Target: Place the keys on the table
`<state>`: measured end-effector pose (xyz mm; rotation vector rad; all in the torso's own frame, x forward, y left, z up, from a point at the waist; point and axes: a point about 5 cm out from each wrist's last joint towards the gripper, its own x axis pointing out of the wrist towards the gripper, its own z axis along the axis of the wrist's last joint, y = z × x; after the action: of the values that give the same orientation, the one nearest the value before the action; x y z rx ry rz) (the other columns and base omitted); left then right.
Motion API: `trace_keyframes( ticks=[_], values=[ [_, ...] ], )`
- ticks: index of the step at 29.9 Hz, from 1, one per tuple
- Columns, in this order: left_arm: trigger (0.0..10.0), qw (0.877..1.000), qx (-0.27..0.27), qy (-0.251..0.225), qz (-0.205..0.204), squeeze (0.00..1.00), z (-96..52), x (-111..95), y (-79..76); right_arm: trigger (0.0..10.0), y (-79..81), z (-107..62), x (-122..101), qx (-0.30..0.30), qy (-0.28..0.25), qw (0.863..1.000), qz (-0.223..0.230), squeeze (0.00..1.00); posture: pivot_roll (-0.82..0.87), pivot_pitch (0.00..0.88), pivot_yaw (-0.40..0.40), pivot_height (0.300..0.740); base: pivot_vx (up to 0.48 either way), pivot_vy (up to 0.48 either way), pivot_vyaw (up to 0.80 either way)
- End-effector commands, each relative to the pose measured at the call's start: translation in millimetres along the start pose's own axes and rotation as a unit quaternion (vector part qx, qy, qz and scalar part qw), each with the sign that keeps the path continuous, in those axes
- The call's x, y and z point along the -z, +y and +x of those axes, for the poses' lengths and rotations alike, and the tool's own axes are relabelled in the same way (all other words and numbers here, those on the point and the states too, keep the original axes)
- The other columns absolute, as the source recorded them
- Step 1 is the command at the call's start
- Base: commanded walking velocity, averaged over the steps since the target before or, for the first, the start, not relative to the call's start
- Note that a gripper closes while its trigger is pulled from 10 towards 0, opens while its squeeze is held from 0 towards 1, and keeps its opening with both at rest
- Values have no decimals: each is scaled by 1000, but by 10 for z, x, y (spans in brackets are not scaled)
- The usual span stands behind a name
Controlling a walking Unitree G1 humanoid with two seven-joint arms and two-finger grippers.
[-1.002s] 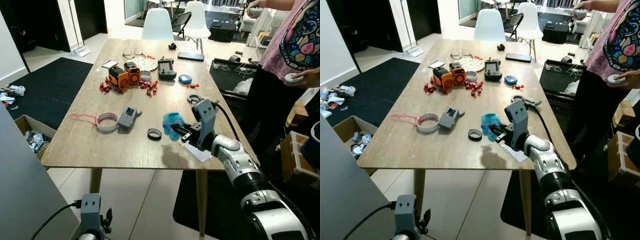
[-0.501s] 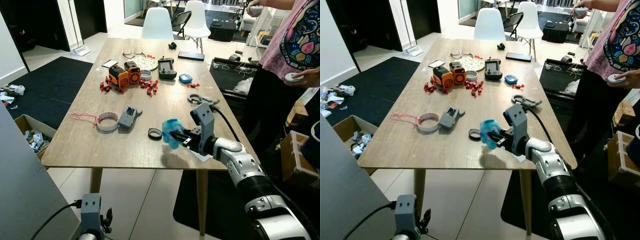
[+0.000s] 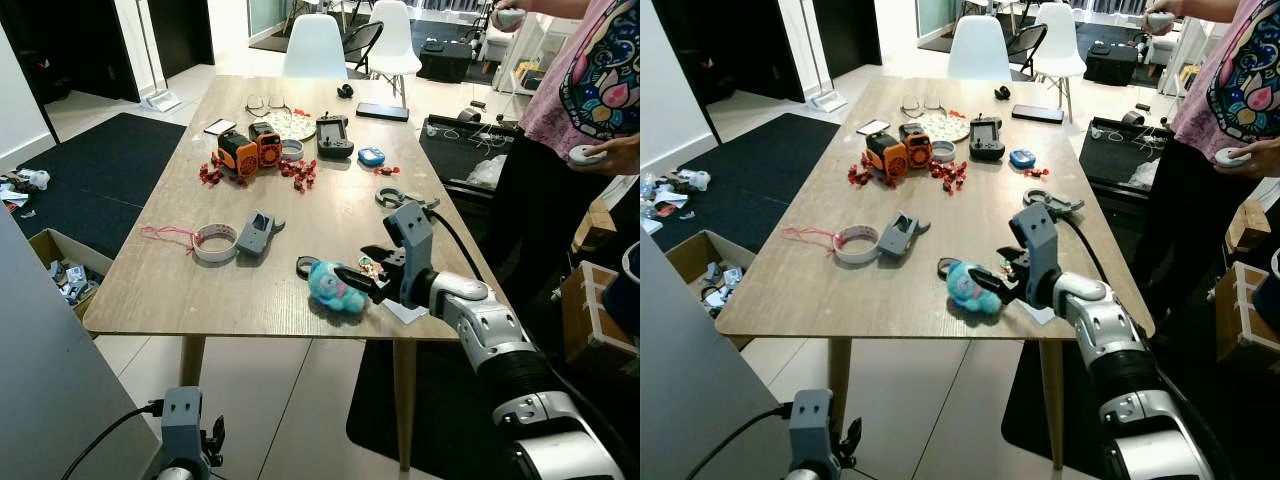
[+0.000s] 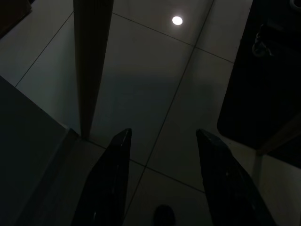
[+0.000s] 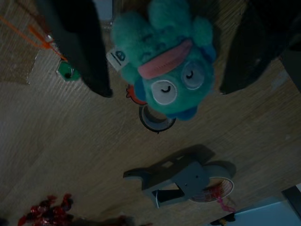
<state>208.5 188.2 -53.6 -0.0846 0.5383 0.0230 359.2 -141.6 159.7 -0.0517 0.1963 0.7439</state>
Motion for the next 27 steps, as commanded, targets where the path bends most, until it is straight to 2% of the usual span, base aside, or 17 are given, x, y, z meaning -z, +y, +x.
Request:
trace_keyframes(
  ticks=[1,2,5,8,9,11,12,13,14,16,17,19,21,22,24,26,27],
  values=[
    [10000,1000,2,7,3,0,-22,41,8,10000,-41,-47,-26,15,-5,1000,-4,1000,32,57,-12,740,0,0,0],
    [10000,1000,2,7,3,0,-23,42,11,10000,-105,-70,-69,45,-17,999,-20,0,33,59,-12,740,0,0,0],
    [10000,1000,1,7,3,0,-26,45,14,10000,-257,-142,-153,111,-53,992,-26,0,36,60,-12,740,0,0,0],
    [10000,1000,-1,8,3,0,-35,56,26,10000,-591,-388,-256,250,-113,962,-11,0,39,61,-15,740,0,0,0],
    [10000,1000,-2,8,3,0,-41,62,36,10000,-794,-605,-229,327,-140,934,17,0,40,61,-16,740,0,0,0],
    [10000,1000,-3,9,2,0,-48,69,45,10000,-986,-860,-174,406,-166,897,49,0,42,62,-17,740,0,0,0],
    [10000,1000,-4,11,3,0,-56,81,53,10000,-1124,-1121,-13,468,-171,863,80,0,41,62,-18,740,0,0,0],
    [10000,1000,-4,11,3,0,-56,81,53,10000,-1124,-1121,-13,468,-171,863,80,0,41,62,-18,740,0,0,0],
    [10000,1000,-5,12,4,0,-61,89,58,10000,-1189,-1282,97,503,-171,842,97,0,41,62,-18,740,0,0,0],
    [10000,1000,-7,15,4,0,-73,107,68,10000,-1274,-1764,523,584,-180,773,171,0,43,59,-22,740,0,0,0],
    [10000,1000,-7,15,4,0,-73,107,68,10000,-1274,-1764,523,584,-180,773,171,0,43,59,-22,740,0,0,0],
    [10000,1000,-8,15,4,0,-79,115,72,10000,-1217,-2034,895,625,-145,742,197,0,46,57,-27,740,0,0,0],
    [10000,1000,-10,14,3,0,-81,116,75,10000,-1050,-2174,1315,649,-69,729,208,0,51,53,-34,740,0,0,0],
    [10000,1000,-10,14,3,0,-81,116,75,10000,-1050,-2174,1315,649,-69,729,208,0,51,53,-34,740,0,0,0],
    [10000,1000,-13,13,3,0,-84,115,82,10000,-801,-2211,1717,651,15,730,209,0,53,50,-36,740,0,0,0],
    [10000,1000,-14,12,3,0,-85,114,85,10000,-708,-2204,1842,649,40,731,209,0,53,50,-36,740,0,0,0],
    [10000,1000,-14,12,2,0,-87,116,88,10000,-592,-2141,1974,634,67,739,218,0,54,46,-37,740,0,0,0]
  ],
)
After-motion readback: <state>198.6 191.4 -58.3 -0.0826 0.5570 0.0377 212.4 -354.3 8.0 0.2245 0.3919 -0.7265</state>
